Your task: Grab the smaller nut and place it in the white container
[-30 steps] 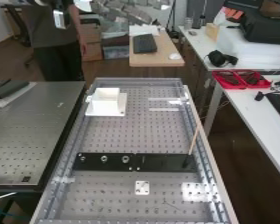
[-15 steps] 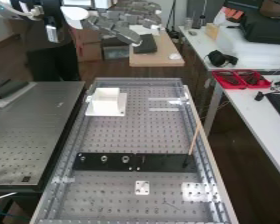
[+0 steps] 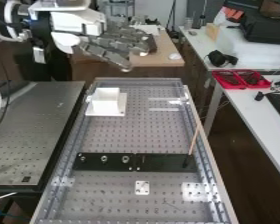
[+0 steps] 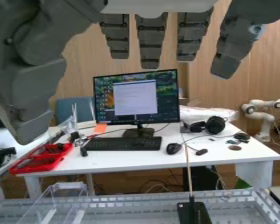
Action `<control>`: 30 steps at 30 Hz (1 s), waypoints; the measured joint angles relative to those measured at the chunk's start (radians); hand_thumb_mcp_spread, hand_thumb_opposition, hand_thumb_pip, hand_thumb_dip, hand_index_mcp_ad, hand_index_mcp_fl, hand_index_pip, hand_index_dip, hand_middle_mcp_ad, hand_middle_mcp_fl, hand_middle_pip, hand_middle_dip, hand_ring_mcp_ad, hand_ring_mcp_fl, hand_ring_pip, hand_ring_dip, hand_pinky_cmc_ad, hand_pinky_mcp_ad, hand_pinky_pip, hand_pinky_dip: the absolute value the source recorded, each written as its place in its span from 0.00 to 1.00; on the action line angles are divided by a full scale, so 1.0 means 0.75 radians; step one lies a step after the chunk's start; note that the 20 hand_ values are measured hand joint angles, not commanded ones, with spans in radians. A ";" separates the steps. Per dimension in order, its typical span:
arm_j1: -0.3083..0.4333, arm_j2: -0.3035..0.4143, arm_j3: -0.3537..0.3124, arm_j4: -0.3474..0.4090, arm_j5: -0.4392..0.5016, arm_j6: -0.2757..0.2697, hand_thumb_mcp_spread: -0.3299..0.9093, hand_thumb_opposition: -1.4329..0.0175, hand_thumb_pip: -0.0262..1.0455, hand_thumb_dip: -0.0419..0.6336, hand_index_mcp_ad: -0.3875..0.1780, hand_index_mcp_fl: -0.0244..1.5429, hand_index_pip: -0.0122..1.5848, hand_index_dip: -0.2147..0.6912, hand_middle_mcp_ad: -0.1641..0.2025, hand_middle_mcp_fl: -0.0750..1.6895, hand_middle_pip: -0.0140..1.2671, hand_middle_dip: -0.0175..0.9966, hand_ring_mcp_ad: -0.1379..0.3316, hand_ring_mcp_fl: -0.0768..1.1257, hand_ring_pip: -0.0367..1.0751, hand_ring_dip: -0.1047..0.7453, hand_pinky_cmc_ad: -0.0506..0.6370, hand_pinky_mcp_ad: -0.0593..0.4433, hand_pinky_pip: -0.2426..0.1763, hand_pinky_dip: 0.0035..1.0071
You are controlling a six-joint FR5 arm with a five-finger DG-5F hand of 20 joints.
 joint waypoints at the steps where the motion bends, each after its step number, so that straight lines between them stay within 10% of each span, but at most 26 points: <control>1: -0.011 0.001 -0.008 0.007 -0.014 -0.008 0.43 0.49 0.61 0.18 0.59 0.03 0.06 0.45 0.64 0.08 0.10 0.24 0.66 0.06 0.11 0.23 0.65 0.77 0.44 0.23; 17: -0.224 -0.044 -0.115 0.124 -0.238 -0.097 0.47 0.46 0.69 0.23 0.57 0.06 0.08 0.44 0.63 0.08 0.11 0.24 0.67 0.06 0.11 0.23 0.65 0.77 0.43 0.23; 30: -0.377 -0.128 -0.170 0.251 -0.421 -0.164 0.49 0.44 0.75 0.28 0.50 0.06 0.47 0.37 0.64 0.08 0.11 0.24 0.67 0.06 0.11 0.23 0.65 0.77 0.44 0.23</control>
